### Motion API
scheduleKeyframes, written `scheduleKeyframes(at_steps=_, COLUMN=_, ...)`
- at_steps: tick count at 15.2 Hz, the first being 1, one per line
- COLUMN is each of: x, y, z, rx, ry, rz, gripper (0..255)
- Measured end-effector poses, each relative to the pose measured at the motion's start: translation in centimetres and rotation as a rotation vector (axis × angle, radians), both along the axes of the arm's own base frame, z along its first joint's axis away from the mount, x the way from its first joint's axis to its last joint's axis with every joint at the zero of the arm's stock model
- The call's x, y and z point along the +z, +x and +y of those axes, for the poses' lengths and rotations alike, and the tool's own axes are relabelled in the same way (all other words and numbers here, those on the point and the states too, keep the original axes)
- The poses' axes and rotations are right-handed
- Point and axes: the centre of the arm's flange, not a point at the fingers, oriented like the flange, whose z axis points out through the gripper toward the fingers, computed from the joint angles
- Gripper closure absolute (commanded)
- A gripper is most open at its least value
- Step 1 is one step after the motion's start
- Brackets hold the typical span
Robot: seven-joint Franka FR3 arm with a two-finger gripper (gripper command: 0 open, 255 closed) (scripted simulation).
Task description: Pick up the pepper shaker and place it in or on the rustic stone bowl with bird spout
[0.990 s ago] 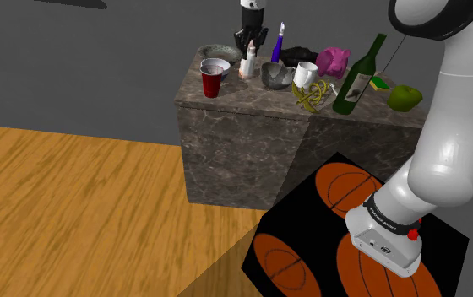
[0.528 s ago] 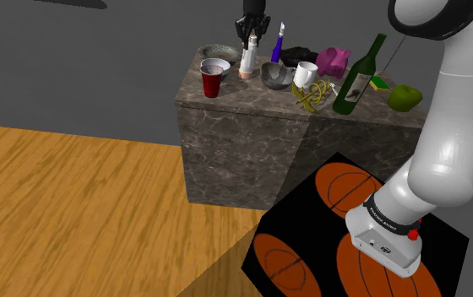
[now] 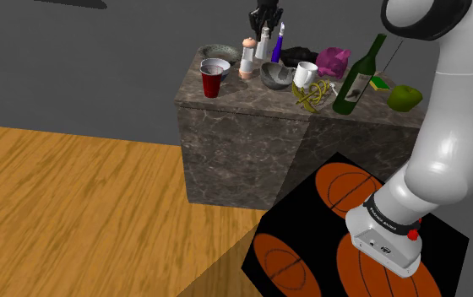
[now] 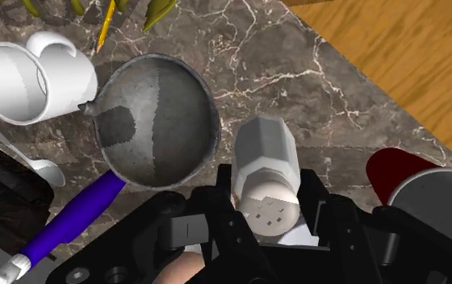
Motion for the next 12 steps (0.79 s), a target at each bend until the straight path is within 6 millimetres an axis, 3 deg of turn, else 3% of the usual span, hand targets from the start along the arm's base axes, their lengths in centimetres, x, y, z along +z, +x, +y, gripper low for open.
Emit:
scheduleKeyframes(at_steps=9, x=1.5, y=-0.2, z=-11.7, rx=0.000, ry=0.000, rz=0.000, gripper=255)
scheduleKeyframes(at_steps=12, x=1.0, y=-0.1, z=-13.9, rx=0.000, ry=0.000, rz=0.000, gripper=255)
